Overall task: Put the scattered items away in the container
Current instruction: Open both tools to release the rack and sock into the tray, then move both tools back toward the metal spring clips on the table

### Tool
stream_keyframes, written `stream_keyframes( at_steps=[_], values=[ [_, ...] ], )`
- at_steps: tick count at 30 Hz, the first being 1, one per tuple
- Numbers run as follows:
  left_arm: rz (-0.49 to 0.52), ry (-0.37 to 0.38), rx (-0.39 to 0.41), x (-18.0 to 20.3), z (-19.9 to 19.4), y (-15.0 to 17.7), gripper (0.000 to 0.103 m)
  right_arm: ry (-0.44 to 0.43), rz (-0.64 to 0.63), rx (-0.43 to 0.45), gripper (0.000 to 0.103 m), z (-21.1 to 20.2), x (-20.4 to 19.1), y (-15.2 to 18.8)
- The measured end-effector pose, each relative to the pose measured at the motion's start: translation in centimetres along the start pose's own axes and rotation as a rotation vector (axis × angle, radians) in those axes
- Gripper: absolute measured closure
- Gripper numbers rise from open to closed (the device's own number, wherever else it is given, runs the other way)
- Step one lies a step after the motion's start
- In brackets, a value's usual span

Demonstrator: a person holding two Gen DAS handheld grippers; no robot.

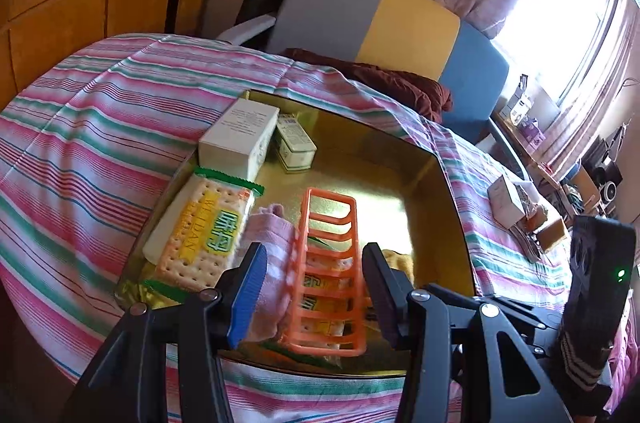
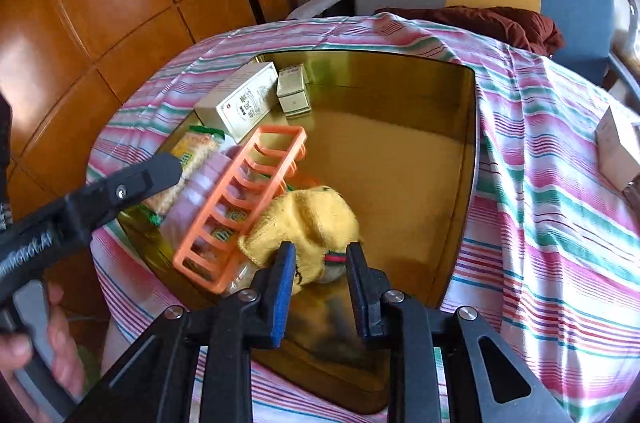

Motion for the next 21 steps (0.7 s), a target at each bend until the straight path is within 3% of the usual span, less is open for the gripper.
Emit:
stream_keyframes(
  at_steps=[4,6,10,13,18,21],
  values=[
    [-0.01,0.003,0.017,0.2,-0.2,0.2,0.053,-0.211,-0.006,-0.051,0.076,0.3,-0.5,0.5],
    [-0.019,0.0,0.026,0.1,-0.4,0.1,0.053,-0.236,-0.003,-0.034,0.076,-0.4,-0.5,0.9],
    [-0.02,0.0,0.026,0.5,-0.5,0.2,0.052,-0.215,0.036,0.058,0.075,-2.7,0.9,1.7],
    [0.003,0.012,0.006,1.6,-0.3,0.5,0.048,-0.173,0.099,0.114,0.067,-4.2,2.6,2.1],
    [0.081,0.038,-0.042,5.1,0.6,1.0,0.044,-0.11,0.184,0.176,0.066,-6.1,5.7,2.4],
    [0.139,0.062,-0.068,8.0,1.1,1.4,0.043,-0.093,0.242,0.197,0.06,-6.8,7.7,2.9]
  ],
)
Point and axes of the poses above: each gripper's, at about its wrist camera, not at the fingertips, and z roughly the way its jaws point, x to its right, y to its underside, the point moved 1 cm from there along z, roughly the way its jaws point, and after that the axes turned 10 degrees about -x, right-handed, at the moved point
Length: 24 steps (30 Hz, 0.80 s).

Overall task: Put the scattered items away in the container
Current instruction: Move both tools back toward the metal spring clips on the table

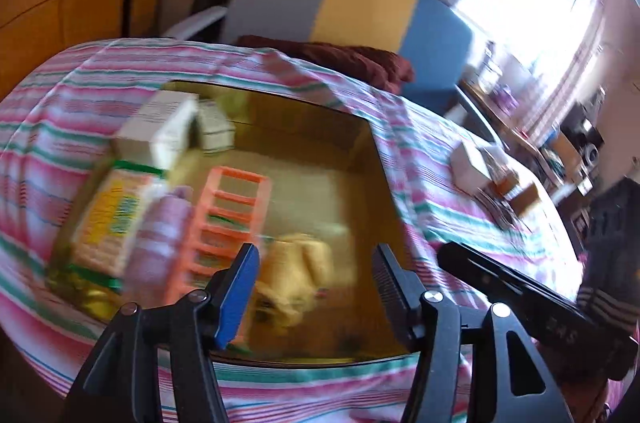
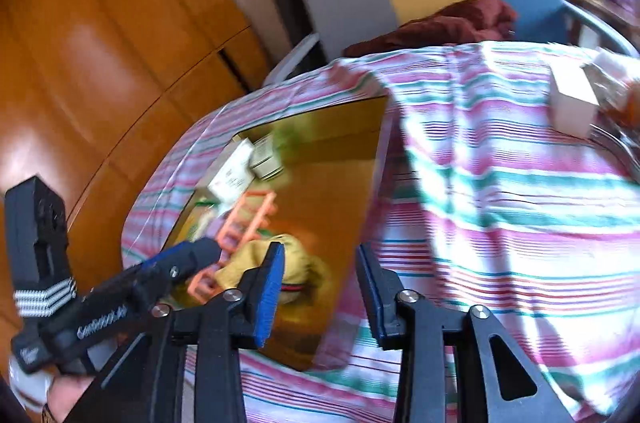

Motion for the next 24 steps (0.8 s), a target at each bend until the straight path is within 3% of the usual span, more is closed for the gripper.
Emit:
stream_keyframes(
  at_steps=[11,15,19,24],
  values=[
    [0.239,0.052,-0.063,11.9,4.9,0.5,0.042,0.129,0.23,0.072,0.055,-3.3,10.5,2.2],
    [0.264,0.055,-0.102,14.7,8.5,0.6,0.042,0.196,0.3,0.098,0.055,-4.5,14.5,3.3],
    [0.25,0.017,-0.103,15.9,12.0,0.3,0.042,0.276,0.336,0.126,0.047,-5.6,18.2,3.7],
    [0.229,-0.008,-0.112,15.8,15.4,-0.5,0.042,0.355,0.328,0.146,0.044,-6.5,22.1,1.5]
  ],
)
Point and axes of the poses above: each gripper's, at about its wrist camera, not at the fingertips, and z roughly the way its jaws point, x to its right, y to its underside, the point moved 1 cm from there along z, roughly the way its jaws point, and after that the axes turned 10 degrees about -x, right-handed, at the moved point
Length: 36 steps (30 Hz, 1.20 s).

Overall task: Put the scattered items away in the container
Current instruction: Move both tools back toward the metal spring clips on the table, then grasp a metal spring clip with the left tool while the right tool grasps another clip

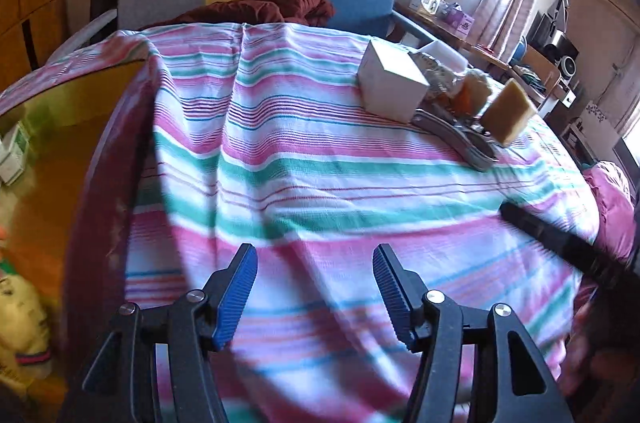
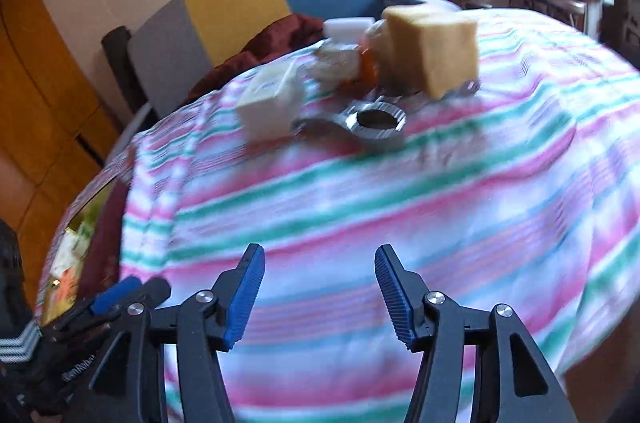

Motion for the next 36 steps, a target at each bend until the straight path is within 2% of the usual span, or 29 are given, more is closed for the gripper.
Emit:
stream_keyframes(
  at_steps=[5,7,10,13,15,17,21,23,24,29,31,34,36],
  values=[
    [0.042,-0.006,0.031,0.4,1.5,-0.4,0.04,0.022,-0.092,0.029,0.044,1.3,0.1,-4.9],
    [0.037,0.022,0.04,0.1,1.7,-0.4,0.039,0.04,-0.133,0.029,0.044,2.2,-0.1,-6.9],
    [0.046,0.048,0.068,-0.1,1.7,0.1,0.039,0.127,-0.178,0.008,0.044,3.8,-0.2,-9.3],
    [0.08,0.041,0.116,0.1,1.7,0.6,0.038,0.18,-0.199,-0.021,0.044,5.5,0.4,-11.0],
    [0.073,0.059,0.118,-0.1,1.7,0.6,0.038,0.197,-0.196,-0.05,0.038,6.6,1.3,-11.9],
    [0.068,0.077,0.121,-0.3,1.7,0.6,0.038,0.192,-0.192,-0.042,0.035,6.8,2.1,-12.6],
    [0.073,0.076,0.133,-0.3,1.7,0.7,0.038,0.17,-0.241,-0.066,0.032,6.9,2.3,-12.7],
    [0.072,0.083,0.136,-0.3,1.6,0.9,0.038,0.113,-0.267,-0.093,0.039,6.9,2.0,-12.5],
    [0.071,0.087,0.137,-0.4,1.6,0.8,0.038,0.056,-0.26,-0.116,0.044,6.9,2.1,-12.4],
    [0.074,0.098,0.141,-0.5,1.6,0.9,0.038,-0.011,-0.114,-0.136,0.045,6.9,4.0,-12.3],
    [0.074,0.103,0.143,-0.5,1.6,0.9,0.038,0.017,-0.107,-0.161,0.053,7.4,4.0,-11.8],
    [0.076,0.103,0.146,-0.5,1.6,0.9,0.038,0.118,-0.22,-0.155,0.055,7.1,2.2,-10.0],
    [0.076,0.107,0.147,-0.5,1.7,0.9,0.038,0.114,-0.223,-0.145,0.057,6.4,1.4,-8.7]
  ],
)
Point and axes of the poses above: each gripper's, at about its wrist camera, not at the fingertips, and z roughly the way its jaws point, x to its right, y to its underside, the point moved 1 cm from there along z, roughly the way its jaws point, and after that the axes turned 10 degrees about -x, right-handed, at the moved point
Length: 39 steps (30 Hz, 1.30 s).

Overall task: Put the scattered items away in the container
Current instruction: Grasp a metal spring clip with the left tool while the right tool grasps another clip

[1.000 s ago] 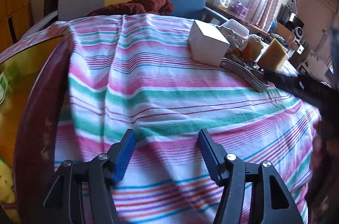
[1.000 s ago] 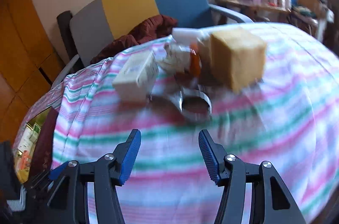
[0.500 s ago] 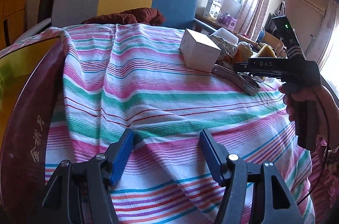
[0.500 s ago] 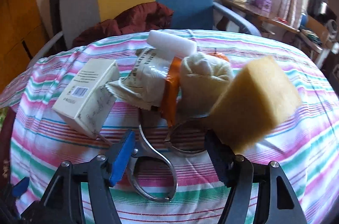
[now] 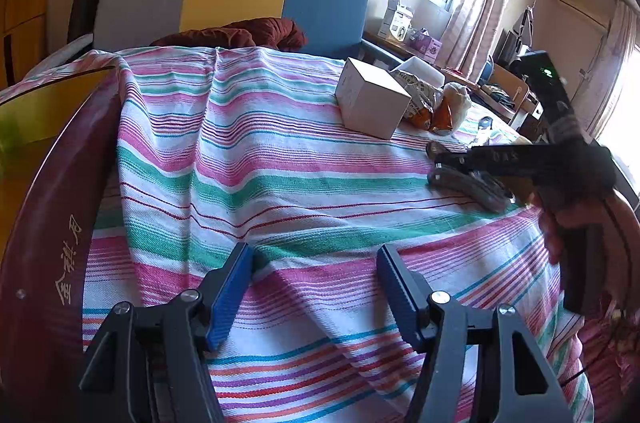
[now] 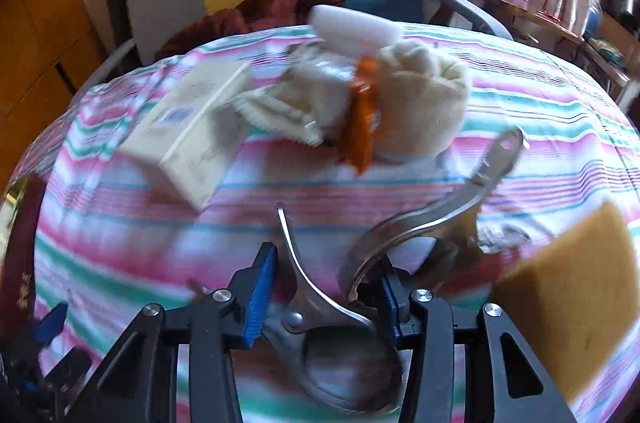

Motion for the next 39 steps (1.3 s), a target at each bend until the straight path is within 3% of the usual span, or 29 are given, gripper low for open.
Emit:
stream_keyframes(
  at_steps=[3,8,11,14,17,21,24,29,34,37,39],
  values=[
    [-0.002,0.003,0.002,-0.1,0.0,0.0,0.038,-0.035,0.049,0.034,0.058,-1.0,-1.1,2.1],
    [0.024,0.004,-0.017,0.1,-0.4,0.2,0.038,-0.191,0.13,0.086,0.058,-2.3,-4.5,6.0],
    [0.066,-0.058,-0.03,1.0,-1.6,0.9,0.038,-0.277,0.185,0.107,0.058,-3.2,-5.8,8.1],
    [0.039,-0.064,-0.014,1.4,-3.6,1.7,0.038,-0.384,0.278,0.114,0.054,-4.1,-6.0,9.9],
    [-0.003,-0.06,-0.001,1.3,-5.0,2.0,0.038,-0.428,0.315,0.164,0.047,-6.4,-6.1,11.4],
    [-0.058,0.003,-0.027,1.6,-5.8,2.3,0.038,-0.316,0.357,0.192,0.041,-9.5,-4.5,13.6],
    [-0.063,0.037,-0.047,2.9,-6.2,2.6,0.038,-0.285,0.397,0.197,0.041,-10.7,-2.5,14.5],
    [-0.001,0.096,-0.095,6.2,-5.5,2.1,0.038,-0.213,0.397,0.199,0.041,-11.4,-0.9,15.0],
    [0.074,-0.021,-0.212,7.5,-1.7,1.2,0.039,-0.129,0.401,0.163,0.043,-9.5,-0.4,14.8],
    [0.07,-0.086,-0.203,6.3,-1.2,0.5,0.036,-0.069,0.435,0.134,0.043,-8.7,1.0,15.5],
    [0.065,-0.122,-0.198,5.4,-1.2,0.0,0.036,-0.09,0.471,0.121,0.043,-8.5,2.2,16.0]
  ],
)
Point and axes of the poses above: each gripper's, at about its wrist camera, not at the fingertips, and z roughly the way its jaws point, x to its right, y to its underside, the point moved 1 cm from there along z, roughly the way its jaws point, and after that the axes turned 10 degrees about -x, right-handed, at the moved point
